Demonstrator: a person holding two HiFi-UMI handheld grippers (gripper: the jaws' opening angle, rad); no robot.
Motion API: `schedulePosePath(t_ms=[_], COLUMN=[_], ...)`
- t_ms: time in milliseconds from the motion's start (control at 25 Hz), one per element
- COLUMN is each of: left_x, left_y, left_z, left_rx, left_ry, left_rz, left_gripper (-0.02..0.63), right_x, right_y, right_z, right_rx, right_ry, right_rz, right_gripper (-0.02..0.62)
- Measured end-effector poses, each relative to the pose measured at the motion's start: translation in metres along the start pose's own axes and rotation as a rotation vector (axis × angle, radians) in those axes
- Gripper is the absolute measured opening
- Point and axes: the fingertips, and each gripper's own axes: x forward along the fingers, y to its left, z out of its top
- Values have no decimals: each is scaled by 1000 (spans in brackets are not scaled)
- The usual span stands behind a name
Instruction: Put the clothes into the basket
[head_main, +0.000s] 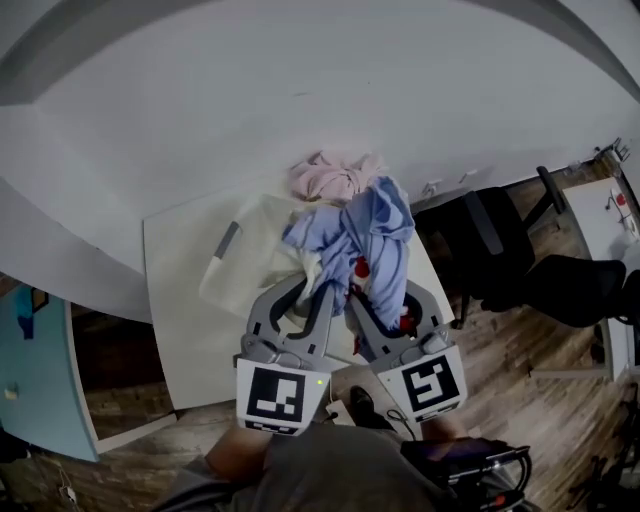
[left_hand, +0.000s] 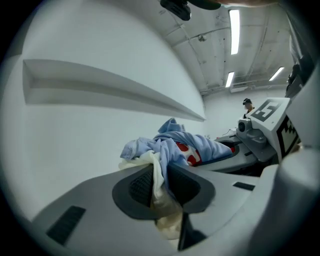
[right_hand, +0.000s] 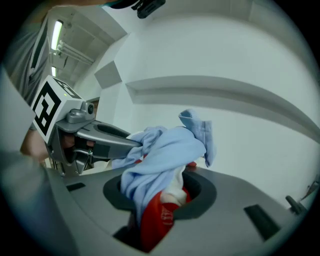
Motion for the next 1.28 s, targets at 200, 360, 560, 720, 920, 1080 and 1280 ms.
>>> schedulePosePath(t_ms=[200,360,560,720,920,1080,1280], left_x=[5,4,-7,-14,-26,-33,-38], left_y=[22,22,19,16,15,12,8], left_z=[-59,-69,-62,-55,-51,-46,-36], left_rx=[-49,-59,-49,-41,-39,-32,-23], left_ry=[110,107,77,58,44,30,8], left_rz=[81,86,100,102,111,109,102], left_gripper=[117,115,115,115,114,112,99], right_x=[23,26,15,11,3,-2,-12], right_y=[11,16,18,20,21,24,20], right_z=[-73,-87,-81,-69,-50,-44,-25], right_rx=[48,26,32,27,11,11,10], right_ry=[236,278,253,209,134,106,-2], right_rz=[67,66,55,58,34,17,-33], right_gripper=[262,284,285,305,307,298,220])
